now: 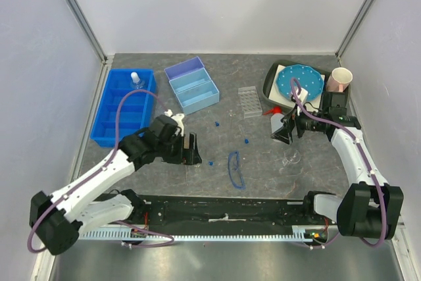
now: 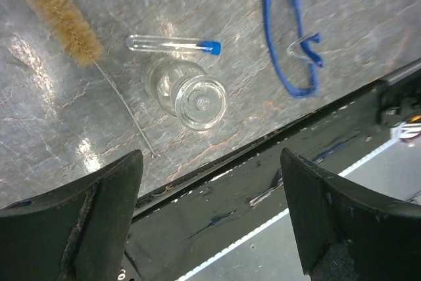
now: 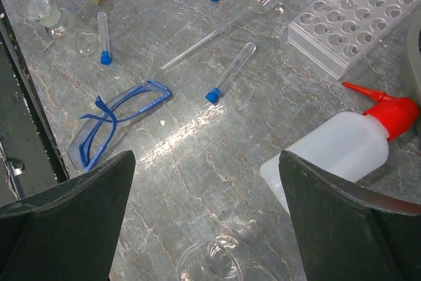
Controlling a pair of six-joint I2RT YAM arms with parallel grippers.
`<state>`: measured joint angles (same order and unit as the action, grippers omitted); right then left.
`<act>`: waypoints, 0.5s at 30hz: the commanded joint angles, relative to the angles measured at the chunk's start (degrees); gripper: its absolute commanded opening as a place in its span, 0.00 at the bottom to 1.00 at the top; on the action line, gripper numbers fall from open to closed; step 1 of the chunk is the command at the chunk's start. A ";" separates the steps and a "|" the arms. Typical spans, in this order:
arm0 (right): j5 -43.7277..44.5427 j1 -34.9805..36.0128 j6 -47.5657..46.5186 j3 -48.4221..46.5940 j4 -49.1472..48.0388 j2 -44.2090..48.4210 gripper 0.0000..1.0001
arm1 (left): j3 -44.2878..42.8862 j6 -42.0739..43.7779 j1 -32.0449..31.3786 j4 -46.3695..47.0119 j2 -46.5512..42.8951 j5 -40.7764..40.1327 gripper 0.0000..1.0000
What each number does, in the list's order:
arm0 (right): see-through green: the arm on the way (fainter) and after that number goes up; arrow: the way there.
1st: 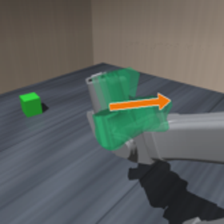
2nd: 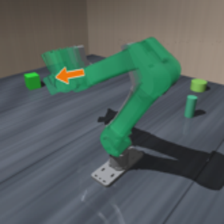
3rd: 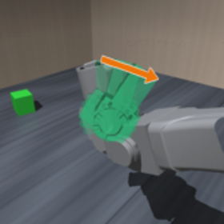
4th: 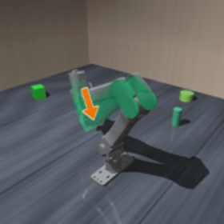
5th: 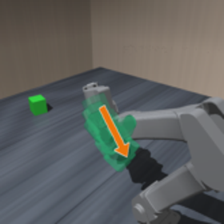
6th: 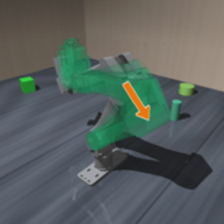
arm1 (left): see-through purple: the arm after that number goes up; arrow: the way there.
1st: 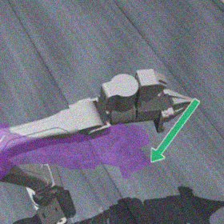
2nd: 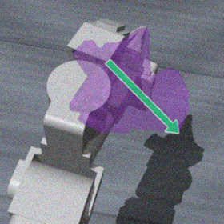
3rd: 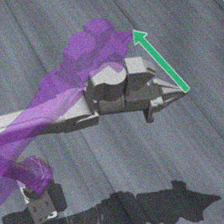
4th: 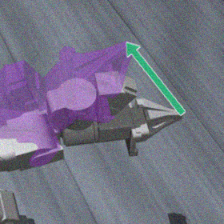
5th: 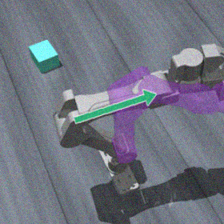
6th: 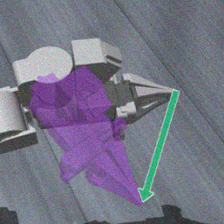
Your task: Organize the chemistry lab equipment
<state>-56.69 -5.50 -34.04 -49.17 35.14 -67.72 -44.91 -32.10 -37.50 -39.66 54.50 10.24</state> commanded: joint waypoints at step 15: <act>-1.06 -0.48 -0.94 0.74 -2.09 1.01 0.98 | -9.50 -2.44 -11.72 -2.00 18.97 -15.95 0.88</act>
<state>-56.64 -5.87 -34.09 -49.10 34.33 -67.70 -51.46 -33.28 -48.29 -40.71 71.18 -1.98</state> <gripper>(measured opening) 0.982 0.885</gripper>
